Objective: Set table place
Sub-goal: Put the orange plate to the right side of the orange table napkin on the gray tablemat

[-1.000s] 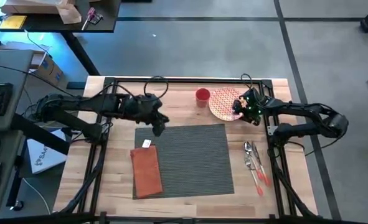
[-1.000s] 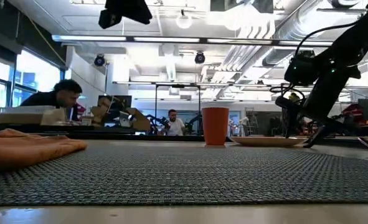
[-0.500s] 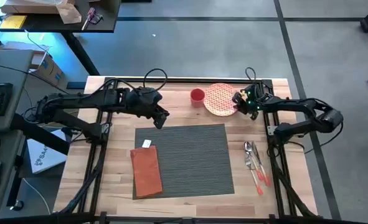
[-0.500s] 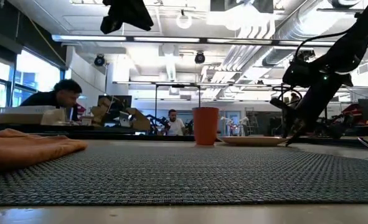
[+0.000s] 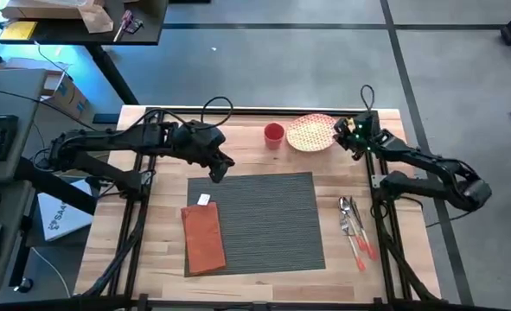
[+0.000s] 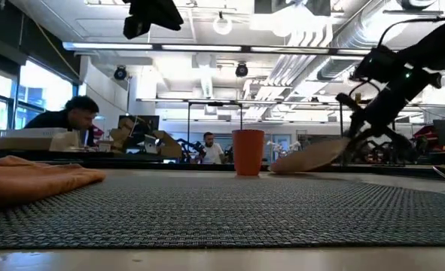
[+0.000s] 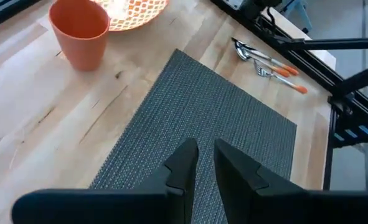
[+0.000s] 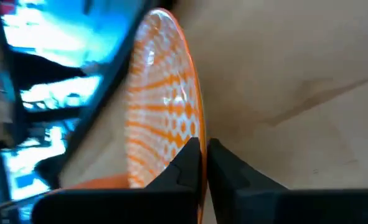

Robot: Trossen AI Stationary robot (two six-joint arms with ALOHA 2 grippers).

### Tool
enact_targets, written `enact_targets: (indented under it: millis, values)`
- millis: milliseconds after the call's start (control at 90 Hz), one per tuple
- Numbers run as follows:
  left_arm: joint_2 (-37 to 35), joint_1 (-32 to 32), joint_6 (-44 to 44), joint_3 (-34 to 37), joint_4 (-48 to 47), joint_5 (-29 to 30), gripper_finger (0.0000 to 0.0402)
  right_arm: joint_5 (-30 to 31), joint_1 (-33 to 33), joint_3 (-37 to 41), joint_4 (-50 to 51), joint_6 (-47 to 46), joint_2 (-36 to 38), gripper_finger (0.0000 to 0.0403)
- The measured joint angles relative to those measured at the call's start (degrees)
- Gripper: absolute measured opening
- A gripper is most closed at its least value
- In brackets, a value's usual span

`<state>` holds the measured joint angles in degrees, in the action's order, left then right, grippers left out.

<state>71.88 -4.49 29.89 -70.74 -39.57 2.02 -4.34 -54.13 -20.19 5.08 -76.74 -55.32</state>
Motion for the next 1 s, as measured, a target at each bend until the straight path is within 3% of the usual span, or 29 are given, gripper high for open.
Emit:
enact_targets:
  millis: [222, 356, 644, 778, 1000]
  values:
    - [-0.39, 0.00, -2.48, 0.00, -0.08, 0.02, 0.0042, 0.48, -0.04, -0.08, -1.32, -0.88, 4.09, 0.0002]
    - [-0.48, 0.00, -2.80, 0.00, -0.05, 0.06, 0.0042, -3.46, 0.07, -0.08, -1.84, 0.46, 4.25, 0.0001]
    - [-0.52, 0.00, -3.15, 0.00, -0.07, 0.11, 0.0042, -6.19, 0.12, -0.24, -17.50, 0.35, 4.88, 0.0000]
    - [-0.57, 0.00, -3.10, 0.00, -0.06, 0.11, 0.0042, -6.55, -0.04, -0.30, -20.29, -0.35, 4.90, 0.0000]
    - [-1.95, 0.00, -2.66, 0.07, -0.15, 0.27, 0.0042, -17.79, 2.88, -0.30, -29.81, 0.97, 4.90, 0.0000]
